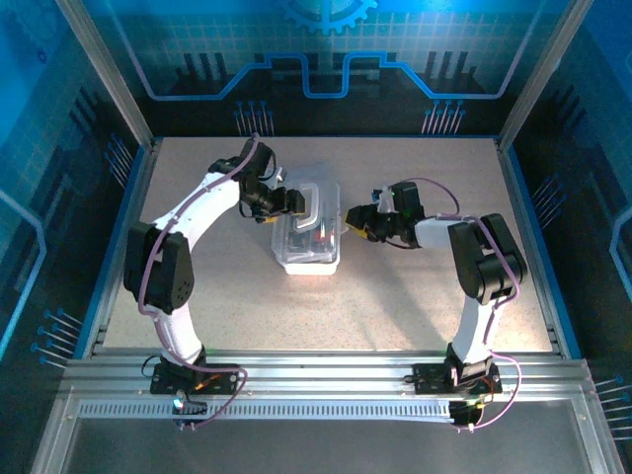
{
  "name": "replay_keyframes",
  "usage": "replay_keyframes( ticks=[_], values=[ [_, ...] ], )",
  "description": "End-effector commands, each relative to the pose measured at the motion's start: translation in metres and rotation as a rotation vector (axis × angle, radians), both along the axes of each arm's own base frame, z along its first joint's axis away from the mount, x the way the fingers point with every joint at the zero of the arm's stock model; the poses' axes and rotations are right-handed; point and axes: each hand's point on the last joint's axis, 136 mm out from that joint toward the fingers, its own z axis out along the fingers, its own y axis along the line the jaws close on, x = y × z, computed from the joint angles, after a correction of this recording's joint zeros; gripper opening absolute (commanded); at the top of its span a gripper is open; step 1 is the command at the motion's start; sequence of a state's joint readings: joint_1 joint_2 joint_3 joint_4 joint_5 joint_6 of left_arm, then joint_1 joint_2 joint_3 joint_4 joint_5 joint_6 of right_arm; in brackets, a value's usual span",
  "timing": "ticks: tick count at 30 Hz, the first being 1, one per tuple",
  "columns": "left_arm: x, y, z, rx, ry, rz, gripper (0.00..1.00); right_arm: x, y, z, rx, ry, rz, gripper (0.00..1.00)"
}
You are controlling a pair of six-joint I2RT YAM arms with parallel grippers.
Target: Pack the tool kit
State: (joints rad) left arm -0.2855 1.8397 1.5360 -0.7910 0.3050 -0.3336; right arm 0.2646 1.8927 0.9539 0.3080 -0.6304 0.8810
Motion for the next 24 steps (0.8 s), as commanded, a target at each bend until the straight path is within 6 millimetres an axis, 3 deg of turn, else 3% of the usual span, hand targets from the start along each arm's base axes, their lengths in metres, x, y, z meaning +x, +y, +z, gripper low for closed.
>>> replay_keyframes(
  ticks=[1,7,13,19,21,24],
  values=[
    [-0.023,0.029,-0.023,0.197,0.137,0.031,0.4,0.002,-0.001,0.01,0.057,-0.022,-0.002,0.5],
    [-0.024,0.034,-0.026,0.399,0.143,-0.011,0.37,0.012,0.004,0.019,0.144,-0.038,-0.013,0.49],
    [-0.031,0.042,-0.046,0.541,0.185,-0.039,0.33,0.018,0.008,0.018,0.204,-0.034,-0.021,0.51],
    [-0.04,0.049,-0.067,0.573,0.218,-0.051,0.29,0.02,-0.009,0.02,0.22,-0.043,-0.063,0.51],
    [-0.043,0.048,-0.072,0.557,0.23,-0.056,0.28,0.014,-0.019,0.011,0.224,-0.015,-0.087,0.51],
    [-0.043,0.046,-0.075,0.545,0.232,-0.057,0.26,0.012,-0.029,0.002,0.193,0.009,-0.117,0.43]
  ],
)
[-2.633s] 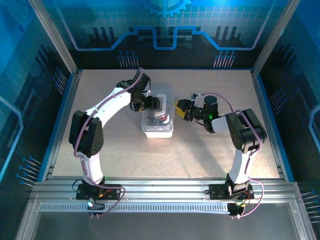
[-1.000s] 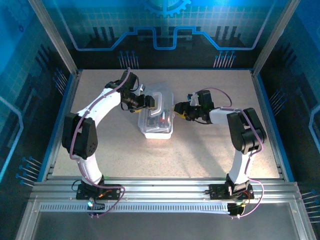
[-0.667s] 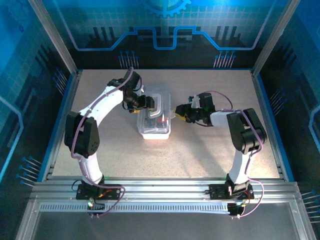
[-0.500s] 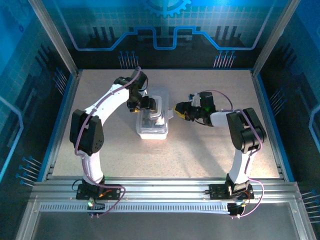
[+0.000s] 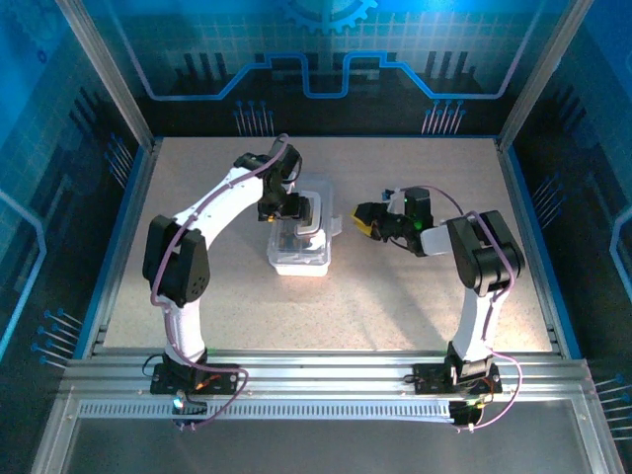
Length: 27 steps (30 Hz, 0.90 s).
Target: Pack the tool kit
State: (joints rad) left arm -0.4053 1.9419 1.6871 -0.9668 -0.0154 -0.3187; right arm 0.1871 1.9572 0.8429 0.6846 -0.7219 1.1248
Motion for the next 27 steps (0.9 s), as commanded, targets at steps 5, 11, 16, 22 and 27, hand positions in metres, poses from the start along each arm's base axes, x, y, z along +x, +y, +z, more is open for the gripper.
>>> replay_keyframes(
  ticks=[5,11,16,22,27],
  values=[
    [-0.039,0.038,-0.055,0.193,0.208,0.0,0.25,-0.013,-0.003,-0.021,-0.149,0.049,0.026,0.32],
    [-0.039,0.032,-0.056,0.153,0.207,-0.005,0.24,-0.004,0.022,-0.023,-0.17,0.05,0.074,0.28],
    [-0.041,0.032,-0.058,0.151,0.209,-0.013,0.24,-0.002,0.044,-0.022,-0.141,0.044,0.122,0.28],
    [-0.045,0.028,-0.062,0.124,0.21,-0.015,0.23,0.003,0.053,-0.008,0.021,-0.004,0.131,0.27],
    [-0.049,0.027,-0.066,0.109,0.215,-0.019,0.23,-0.003,0.06,-0.004,0.04,-0.019,0.16,0.27]
  ],
)
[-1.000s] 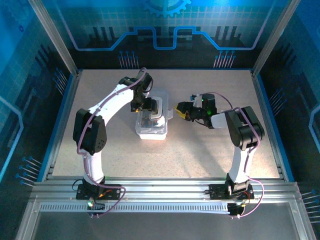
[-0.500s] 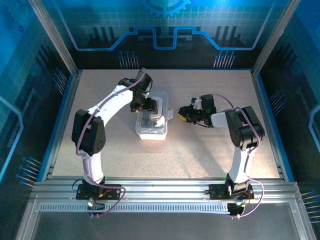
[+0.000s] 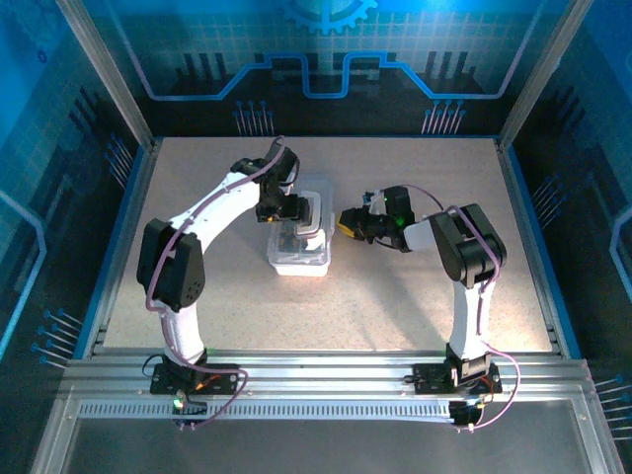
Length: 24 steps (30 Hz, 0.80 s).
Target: Pack the tool kit
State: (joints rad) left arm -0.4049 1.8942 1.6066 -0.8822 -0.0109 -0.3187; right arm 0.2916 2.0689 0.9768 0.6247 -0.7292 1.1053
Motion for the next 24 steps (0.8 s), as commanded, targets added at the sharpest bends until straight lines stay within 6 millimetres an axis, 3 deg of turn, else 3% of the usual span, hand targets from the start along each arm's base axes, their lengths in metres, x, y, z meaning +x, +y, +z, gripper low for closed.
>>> replay_keyframes(
  ticks=[1,4,9,14,24],
  values=[
    [-0.05,0.028,-0.067,0.131,0.263,-0.016,0.23,-0.005,0.01,0.012,0.063,-0.039,0.044,0.27],
    [-0.053,0.026,-0.07,0.104,0.269,-0.016,0.22,-0.006,0.012,0.017,0.086,-0.049,0.055,0.29],
    [-0.057,0.024,-0.074,0.011,0.286,0.006,0.21,-0.008,0.012,0.014,0.105,-0.046,0.061,0.45],
    [-0.06,0.027,-0.077,-0.062,0.296,0.04,0.21,-0.008,0.014,0.02,0.152,-0.058,0.061,0.54],
    [-0.065,0.028,-0.081,-0.075,0.312,0.052,0.2,-0.002,0.016,0.036,0.255,-0.084,0.044,0.59]
  ],
)
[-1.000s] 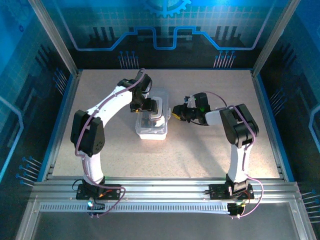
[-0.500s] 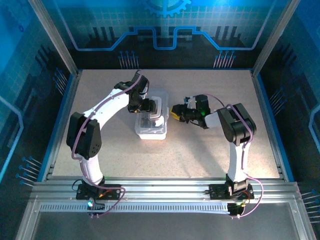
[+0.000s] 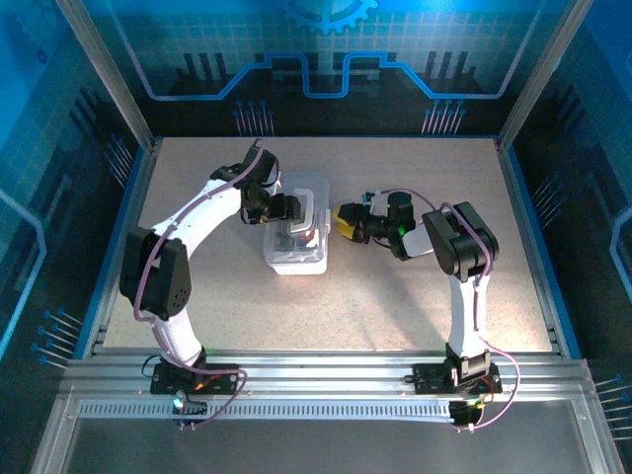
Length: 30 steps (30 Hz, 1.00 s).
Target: Pack the tool kit
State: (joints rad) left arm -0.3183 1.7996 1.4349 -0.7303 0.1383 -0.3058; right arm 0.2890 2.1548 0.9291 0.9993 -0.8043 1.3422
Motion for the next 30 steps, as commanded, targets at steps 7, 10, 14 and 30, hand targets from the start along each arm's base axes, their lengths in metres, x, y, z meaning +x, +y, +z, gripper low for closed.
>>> replay_keyframes(
  ticks=[7,10,14,30],
  values=[
    [-0.059,0.014,-0.073,0.069,0.328,0.01,0.19,-0.005,0.002,0.029,0.11,-0.084,0.004,0.61],
    [-0.057,0.013,-0.07,0.067,0.321,0.01,0.19,-0.012,0.001,0.019,0.092,-0.056,-0.001,0.63],
    [-0.055,0.011,-0.067,0.059,0.315,0.012,0.19,-0.016,0.001,0.007,0.079,-0.026,-0.002,0.64],
    [-0.054,0.013,-0.067,0.065,0.311,0.012,0.18,-0.019,0.025,0.026,0.158,-0.057,0.027,0.68]
  ],
)
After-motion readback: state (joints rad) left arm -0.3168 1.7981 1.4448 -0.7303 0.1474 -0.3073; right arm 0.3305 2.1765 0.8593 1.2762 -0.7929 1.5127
